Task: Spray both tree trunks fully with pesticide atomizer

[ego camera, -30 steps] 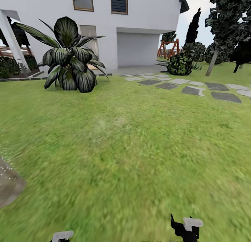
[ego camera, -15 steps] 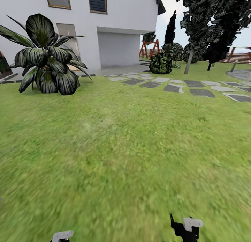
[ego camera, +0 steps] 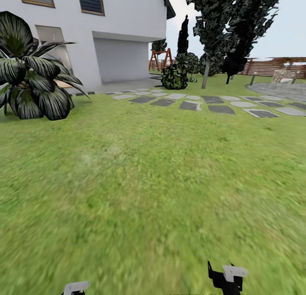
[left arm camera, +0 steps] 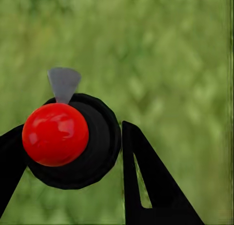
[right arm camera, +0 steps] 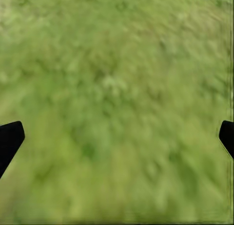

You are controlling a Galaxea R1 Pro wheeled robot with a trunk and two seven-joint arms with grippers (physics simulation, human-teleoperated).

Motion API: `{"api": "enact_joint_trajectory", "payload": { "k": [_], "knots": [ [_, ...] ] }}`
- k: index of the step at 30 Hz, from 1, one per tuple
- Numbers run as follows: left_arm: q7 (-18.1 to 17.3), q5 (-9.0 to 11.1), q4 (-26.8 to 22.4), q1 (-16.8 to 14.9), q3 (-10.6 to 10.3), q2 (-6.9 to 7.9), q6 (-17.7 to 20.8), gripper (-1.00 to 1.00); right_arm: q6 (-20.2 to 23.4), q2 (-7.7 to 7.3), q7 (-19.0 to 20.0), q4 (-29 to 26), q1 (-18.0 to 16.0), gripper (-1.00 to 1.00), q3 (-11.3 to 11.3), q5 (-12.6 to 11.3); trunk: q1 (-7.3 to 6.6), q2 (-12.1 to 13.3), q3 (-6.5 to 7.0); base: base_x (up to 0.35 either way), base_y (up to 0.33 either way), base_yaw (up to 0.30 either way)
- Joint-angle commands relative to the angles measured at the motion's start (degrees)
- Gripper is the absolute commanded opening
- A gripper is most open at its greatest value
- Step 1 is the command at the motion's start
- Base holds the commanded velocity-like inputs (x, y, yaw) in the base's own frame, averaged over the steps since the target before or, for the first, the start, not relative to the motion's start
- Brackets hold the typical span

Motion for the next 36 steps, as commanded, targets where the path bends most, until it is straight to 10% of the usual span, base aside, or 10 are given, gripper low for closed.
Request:
{"api": "enact_joint_trajectory", "payload": {
  "k": [1, 36],
  "knots": [
    [0.0, 0.0, 0.0, 0.0, 0.0, 0.0, 0.0, -1.0, 0.0, 0.0, 0.0, 0.0, 0.0, 1.0, 0.0, 0.0, 0.0, 0.0, 0.0, 0.0, 0.0, -0.3],
    [0.0, 0.0, 0.0, 0.0, 0.0, 0.0, 0.0, -1.0, 0.0, 0.0, 0.0, -0.1, 0.0, 1.0, 0.0, -0.1, 0.0, 0.0, 0.04, 0.0, 0.0, -0.256]
  ]
}}
